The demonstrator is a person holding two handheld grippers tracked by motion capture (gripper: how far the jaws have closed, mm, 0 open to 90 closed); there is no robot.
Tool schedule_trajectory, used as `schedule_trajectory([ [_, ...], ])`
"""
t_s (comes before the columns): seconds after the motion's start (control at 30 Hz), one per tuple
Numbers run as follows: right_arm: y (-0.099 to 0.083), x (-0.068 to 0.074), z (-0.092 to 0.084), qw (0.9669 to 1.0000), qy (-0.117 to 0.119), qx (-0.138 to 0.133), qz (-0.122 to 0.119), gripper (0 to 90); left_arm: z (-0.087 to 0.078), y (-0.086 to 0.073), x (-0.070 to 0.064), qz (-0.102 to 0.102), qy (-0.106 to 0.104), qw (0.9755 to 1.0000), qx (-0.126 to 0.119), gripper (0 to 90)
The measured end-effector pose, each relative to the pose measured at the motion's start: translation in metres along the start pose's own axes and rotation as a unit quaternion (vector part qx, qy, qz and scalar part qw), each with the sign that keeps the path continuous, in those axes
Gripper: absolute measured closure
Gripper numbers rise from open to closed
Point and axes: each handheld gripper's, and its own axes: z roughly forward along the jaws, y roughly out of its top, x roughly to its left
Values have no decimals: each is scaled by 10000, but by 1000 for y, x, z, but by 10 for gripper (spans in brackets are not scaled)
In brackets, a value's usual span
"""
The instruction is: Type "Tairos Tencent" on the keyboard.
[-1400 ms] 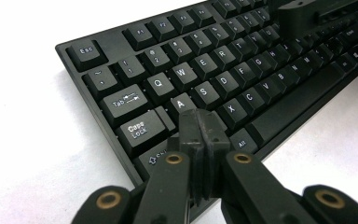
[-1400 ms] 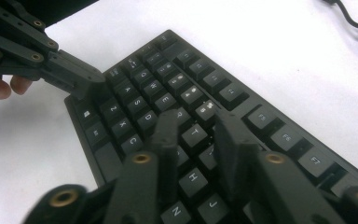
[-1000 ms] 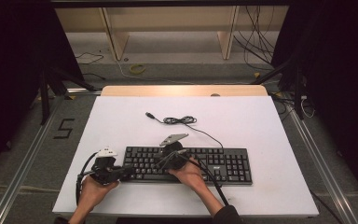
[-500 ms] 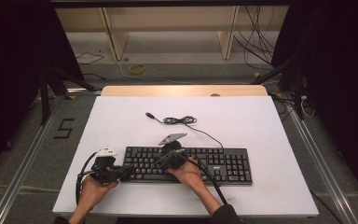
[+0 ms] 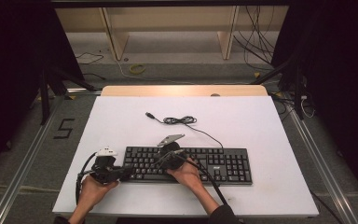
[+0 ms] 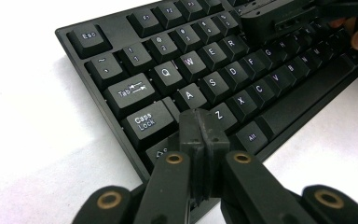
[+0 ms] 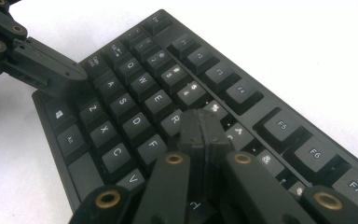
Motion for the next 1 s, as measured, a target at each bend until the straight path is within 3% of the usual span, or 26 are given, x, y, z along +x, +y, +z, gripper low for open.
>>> schedule_trajectory([
  [0.4,0,-1,-1,10000,9,4,46,900,0,1,-1,15,8,10000,0,892],
  [0.53,2,-4,-7,9999,-11,-108,123,899,-2,2,-1,-17,-34,9999,-112,891],
  [0.6,3,-6,-12,9996,63,-193,202,835,-4,3,-2,1,-24,9998,-190,890],
  [0.73,4,-9,-20,9989,184,-336,276,794,-8,4,-3,-35,-94,9990,-436,859],
  [1.0,6,-10,-30,9977,297,-534,303,709,-10,5,-4,-57,-180,9981,-591,738],
])
